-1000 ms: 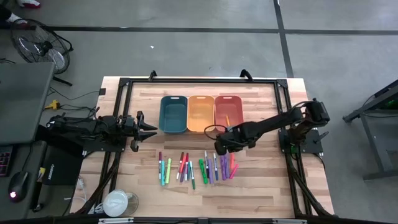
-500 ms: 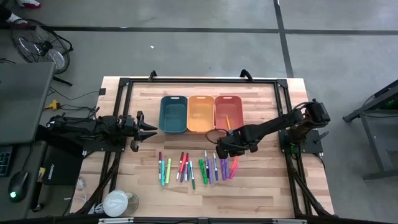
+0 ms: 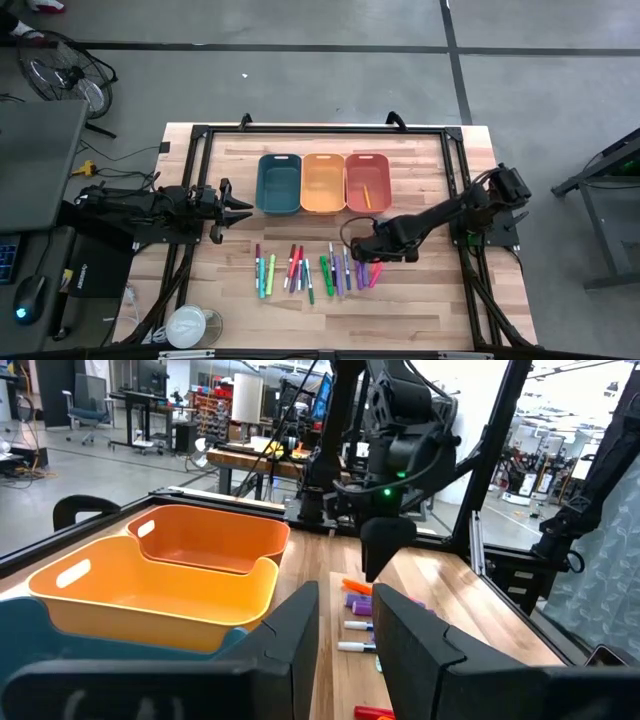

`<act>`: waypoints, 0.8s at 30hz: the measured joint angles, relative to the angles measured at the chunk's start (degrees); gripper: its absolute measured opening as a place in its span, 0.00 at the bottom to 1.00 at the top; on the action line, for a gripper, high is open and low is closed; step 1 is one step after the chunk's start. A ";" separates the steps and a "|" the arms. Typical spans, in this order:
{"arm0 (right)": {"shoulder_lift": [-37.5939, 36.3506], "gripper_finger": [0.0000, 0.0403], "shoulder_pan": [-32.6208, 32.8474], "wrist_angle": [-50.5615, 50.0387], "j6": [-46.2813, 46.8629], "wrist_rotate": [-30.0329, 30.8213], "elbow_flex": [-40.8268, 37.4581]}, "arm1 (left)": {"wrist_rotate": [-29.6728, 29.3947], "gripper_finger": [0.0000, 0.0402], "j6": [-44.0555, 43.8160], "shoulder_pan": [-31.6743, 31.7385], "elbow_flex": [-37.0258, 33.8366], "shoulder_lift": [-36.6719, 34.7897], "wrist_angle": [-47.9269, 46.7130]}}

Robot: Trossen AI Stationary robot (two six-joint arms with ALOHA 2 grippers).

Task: Pick & Place Markers
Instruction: Put the orange pen into the orange bin

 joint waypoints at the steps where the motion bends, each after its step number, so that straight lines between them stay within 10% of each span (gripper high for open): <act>1: 0.42 0.52 0.19 0.43 0.78 0.02 0.00 | 0.00 0.23 -0.01 -0.01 0.00 0.01 0.00; 24: 4.14 0.60 0.31 0.57 3.68 0.25 -0.13 | -0.01 0.23 -0.01 0.00 -0.01 0.00 0.04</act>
